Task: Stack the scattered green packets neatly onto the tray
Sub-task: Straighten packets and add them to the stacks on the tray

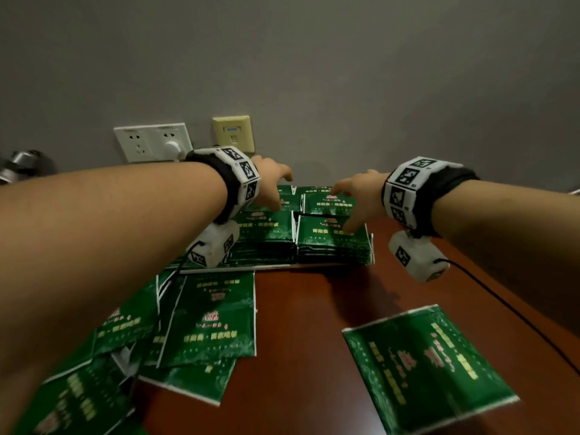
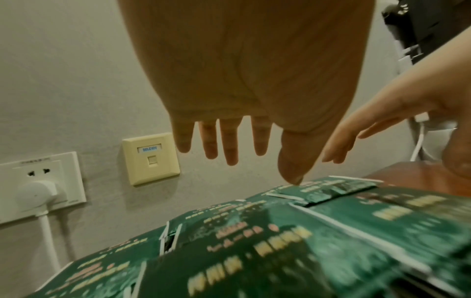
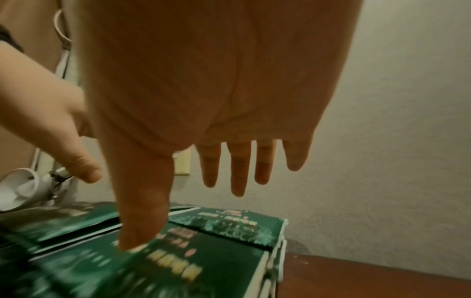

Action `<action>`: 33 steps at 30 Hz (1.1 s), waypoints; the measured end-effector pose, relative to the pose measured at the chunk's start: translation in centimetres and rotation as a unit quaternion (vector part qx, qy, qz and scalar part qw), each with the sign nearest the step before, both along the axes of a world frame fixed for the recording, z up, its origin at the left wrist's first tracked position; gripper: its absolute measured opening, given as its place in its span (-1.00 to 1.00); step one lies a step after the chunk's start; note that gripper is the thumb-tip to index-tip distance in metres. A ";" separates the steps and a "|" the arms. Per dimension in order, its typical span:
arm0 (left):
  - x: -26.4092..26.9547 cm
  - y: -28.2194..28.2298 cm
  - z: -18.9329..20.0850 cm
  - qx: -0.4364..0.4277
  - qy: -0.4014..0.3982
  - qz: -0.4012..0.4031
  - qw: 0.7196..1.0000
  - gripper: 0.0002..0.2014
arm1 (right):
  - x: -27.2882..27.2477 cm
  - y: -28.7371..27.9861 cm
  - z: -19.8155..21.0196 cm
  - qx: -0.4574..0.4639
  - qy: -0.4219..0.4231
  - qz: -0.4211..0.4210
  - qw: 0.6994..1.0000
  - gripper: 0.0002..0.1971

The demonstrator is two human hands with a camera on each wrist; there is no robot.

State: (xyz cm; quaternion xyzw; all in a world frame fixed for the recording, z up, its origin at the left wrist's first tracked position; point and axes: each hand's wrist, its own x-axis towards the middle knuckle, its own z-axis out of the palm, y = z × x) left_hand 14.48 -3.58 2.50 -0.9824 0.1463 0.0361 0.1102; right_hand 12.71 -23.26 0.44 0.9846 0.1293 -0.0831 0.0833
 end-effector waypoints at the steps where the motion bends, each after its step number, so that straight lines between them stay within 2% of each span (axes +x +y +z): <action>1: -1.0 -0.1 -0.2 0.004 -0.006 -0.005 1.000 -0.32 | -1.3 -0.1 -0.1 0.008 0.007 -0.009 1.000 -0.10; 5: -6.3 -0.9 -2.1 0.019 -0.001 -0.018 1.000 -0.36 | -6.4 -0.7 -2.1 0.007 0.011 -0.078 0.997 -0.19; 6: -7.8 -1.0 -2.8 0.019 0.009 -0.017 1.000 -0.37 | -8.0 -0.7 -2.9 0.011 0.010 -0.106 0.994 -0.13; 9: -12.4 -0.9 -5.0 0.019 0.014 -0.009 1.000 -0.43 | -10.2 -2.5 -6.6 -0.028 0.011 -0.163 0.986 0.46; 10: -13.9 -0.7 -5.9 0.012 0.010 0.002 1.000 -0.43 | -11.1 -2.7 -7.7 -0.033 0.018 -0.167 0.985 0.47; 12: -16.7 0.1 -7.8 -0.003 0.000 0.054 0.999 -0.36 | -14.0 -2.7 -9.4 -0.028 0.026 -0.149 0.988 0.37; 14: -19.3 1.2 -9.6 -0.013 0.008 0.129 0.992 -0.24 | -16.7 -1.9 -10.6 -0.069 0.059 -0.134 0.987 0.55; 15: -20.3 1.9 -10.4 -0.014 0.017 0.159 0.987 -0.19 | -17.9 -1.4 -10.9 -0.074 0.067 -0.132 0.986 0.56; 16: -21.3 2.4 -10.9 -0.010 0.028 0.174 0.984 -0.14 | -19.3 -0.8 -10.5 -0.077 0.065 -0.137 0.985 0.46; 18: -22.7 3.4 -11.4 -0.004 0.059 0.165 0.984 -0.12 | -21.5 0.4 -9.4 -0.069 0.068 -0.125 0.987 0.12; 19: -23.3 3.7 -11.4 -0.002 0.076 0.150 0.986 -0.15 | -21.9 1.0 -8.9 -0.059 0.089 -0.112 0.988 0.02; 20: -23.9 3.9 -11.2 -0.008 0.091 0.137 0.986 -0.18 | -21.9 1.7 -8.7 -0.050 0.100 -0.091 0.989 0.00; 22: -24.9 4.0 -11.0 -0.058 0.109 0.116 0.985 -0.23 | -21.8 3.3 -8.6 -0.044 0.087 -0.047 0.994 0.01; 25: -25.8 4.3 -11.4 -0.119 0.093 0.083 0.985 -0.34 | -21.9 6.1 -8.6 -0.030 0.075 -0.006 0.997 -0.01; 30: -26.5 4.6 -12.5 -0.124 0.065 0.056 0.989 -0.44 | -20.4 8.0 -8.9 -0.061 0.087 0.002 0.994 0.32; 33: -26.5 4.6 -12.4 -0.123 0.060 0.055 0.989 -0.49 | -19.5 8.0 -9.2 -0.060 0.097 0.007 0.993 0.30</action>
